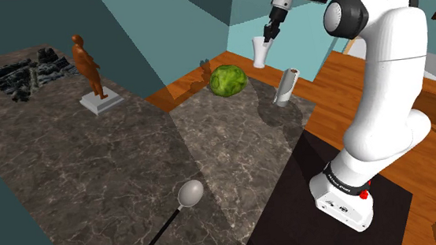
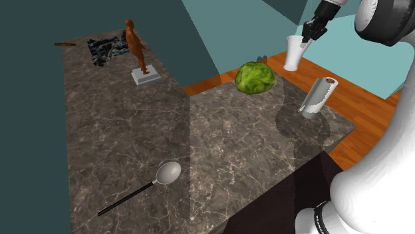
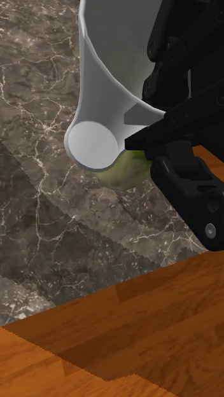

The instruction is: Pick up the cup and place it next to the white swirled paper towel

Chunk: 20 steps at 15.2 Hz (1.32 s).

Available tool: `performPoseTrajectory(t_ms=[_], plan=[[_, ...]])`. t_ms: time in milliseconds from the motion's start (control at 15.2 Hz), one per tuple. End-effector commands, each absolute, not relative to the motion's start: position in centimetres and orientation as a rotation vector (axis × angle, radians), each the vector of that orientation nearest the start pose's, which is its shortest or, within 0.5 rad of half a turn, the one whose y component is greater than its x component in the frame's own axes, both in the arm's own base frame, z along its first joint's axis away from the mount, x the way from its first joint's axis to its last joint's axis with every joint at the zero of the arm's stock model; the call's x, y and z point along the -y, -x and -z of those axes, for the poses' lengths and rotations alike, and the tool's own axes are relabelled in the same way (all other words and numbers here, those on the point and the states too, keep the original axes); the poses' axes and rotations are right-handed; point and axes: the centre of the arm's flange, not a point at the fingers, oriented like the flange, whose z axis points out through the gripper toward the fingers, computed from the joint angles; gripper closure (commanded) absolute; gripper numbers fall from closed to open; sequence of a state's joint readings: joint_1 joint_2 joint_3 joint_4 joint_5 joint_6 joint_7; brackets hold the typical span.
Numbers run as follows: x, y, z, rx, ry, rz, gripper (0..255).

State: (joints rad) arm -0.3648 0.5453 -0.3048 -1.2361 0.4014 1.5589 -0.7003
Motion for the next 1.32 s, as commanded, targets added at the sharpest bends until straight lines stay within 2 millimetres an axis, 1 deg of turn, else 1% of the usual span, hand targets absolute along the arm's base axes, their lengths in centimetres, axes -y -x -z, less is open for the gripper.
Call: performPoseTrajectory(t_ms=[0, 1254], plan=[[35.5, -59.4, -44.0, 0.03, 2.829, -0.003, 255], [35.5, -59.4, -34.0, 0.03, 2.829, -0.003, 255]])
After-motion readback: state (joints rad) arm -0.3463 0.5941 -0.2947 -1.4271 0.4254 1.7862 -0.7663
